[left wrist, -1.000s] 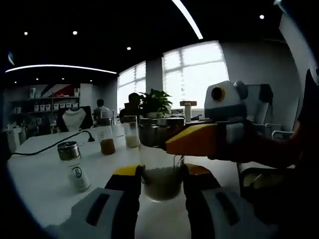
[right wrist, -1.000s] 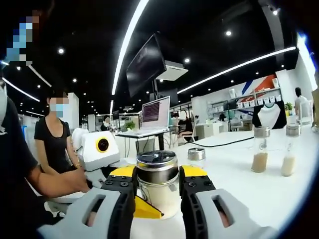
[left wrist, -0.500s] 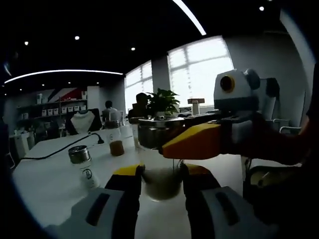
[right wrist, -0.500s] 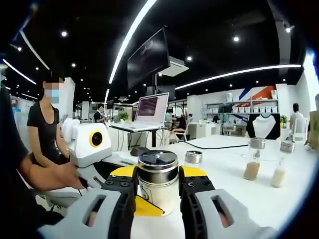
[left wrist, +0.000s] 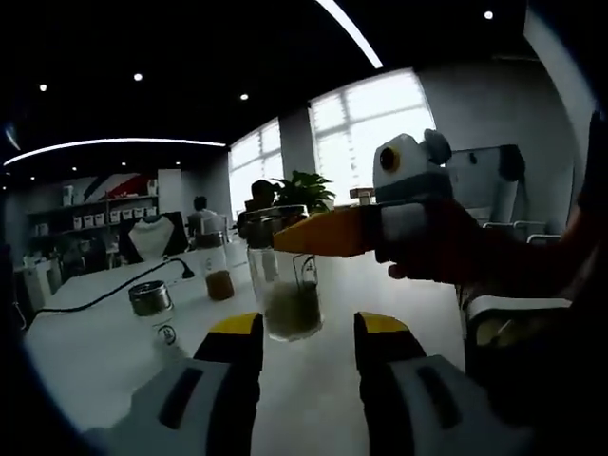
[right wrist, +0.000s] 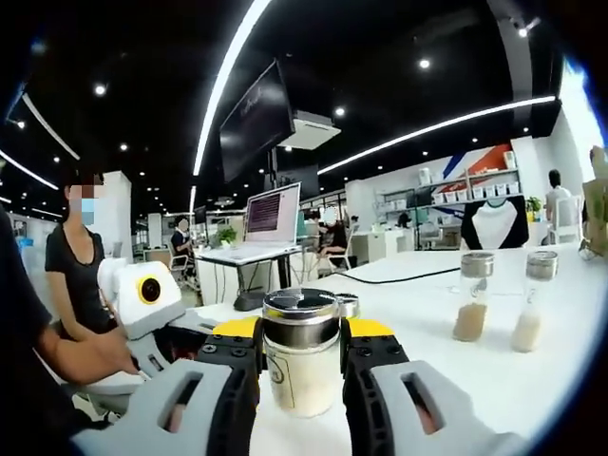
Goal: Rotate the seasoning bottle until the label or dispensing opening points toward the visible target arrow and the bottle remains upright within the marked orientation range
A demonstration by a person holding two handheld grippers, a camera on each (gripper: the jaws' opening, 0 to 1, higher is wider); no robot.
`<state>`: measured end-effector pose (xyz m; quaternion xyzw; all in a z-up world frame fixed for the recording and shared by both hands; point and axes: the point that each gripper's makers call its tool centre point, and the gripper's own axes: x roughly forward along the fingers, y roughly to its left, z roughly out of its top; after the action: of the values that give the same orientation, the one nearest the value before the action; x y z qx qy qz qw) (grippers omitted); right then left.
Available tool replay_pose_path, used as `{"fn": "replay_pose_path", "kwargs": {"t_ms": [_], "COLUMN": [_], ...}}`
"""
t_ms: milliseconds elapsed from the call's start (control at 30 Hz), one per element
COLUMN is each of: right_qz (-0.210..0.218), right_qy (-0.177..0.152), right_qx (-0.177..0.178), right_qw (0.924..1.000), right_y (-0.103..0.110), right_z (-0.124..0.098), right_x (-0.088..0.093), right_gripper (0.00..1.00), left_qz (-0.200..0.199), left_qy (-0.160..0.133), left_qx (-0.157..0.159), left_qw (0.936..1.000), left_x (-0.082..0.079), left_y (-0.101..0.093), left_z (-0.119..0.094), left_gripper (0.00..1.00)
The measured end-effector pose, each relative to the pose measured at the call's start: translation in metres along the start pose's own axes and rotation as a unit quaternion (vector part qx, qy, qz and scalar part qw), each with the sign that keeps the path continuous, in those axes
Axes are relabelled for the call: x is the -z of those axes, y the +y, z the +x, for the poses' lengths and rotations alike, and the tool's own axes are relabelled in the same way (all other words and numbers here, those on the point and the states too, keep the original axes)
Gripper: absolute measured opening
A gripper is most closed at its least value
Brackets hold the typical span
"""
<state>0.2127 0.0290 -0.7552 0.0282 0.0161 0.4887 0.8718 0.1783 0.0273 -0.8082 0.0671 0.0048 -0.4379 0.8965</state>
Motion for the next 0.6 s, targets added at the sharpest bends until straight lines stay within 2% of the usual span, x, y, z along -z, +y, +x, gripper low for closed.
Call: {"fn": "replay_pose_path", "kwargs": {"t_ms": [133,267,400,600], "right_qz": [0.01,0.009,0.006,0.015], "right_qy": [0.004,0.01,0.012,0.023], "right_qx": [0.0,0.01,0.014,0.034], "right_qw": [0.9999,0.9999,0.9998,0.9991], "right_y": [-0.012,-0.024,-0.034,-0.059], "right_z": [0.007,0.014,0.024,0.039], "right_x": [0.005,0.011,0.013,0.02], "right_gripper": [0.29,0.29,0.29,0.29], "left_qz": [0.01,-0.022,-0.004,-0.034], "left_qy": [0.021,0.005,0.004,0.016], "left_qx": [-0.008,0.001,-0.002,-0.006], "left_qw": [0.9997,0.9997,1.0,0.9993], "left_x": [0.01,0.003,-0.002,0.005], "left_y": [0.004,0.005,0.001,0.004], "left_z": [-0.001,-0.004,-0.004,-0.001], "left_gripper": [0.41,0.41,0.42,0.57]}}
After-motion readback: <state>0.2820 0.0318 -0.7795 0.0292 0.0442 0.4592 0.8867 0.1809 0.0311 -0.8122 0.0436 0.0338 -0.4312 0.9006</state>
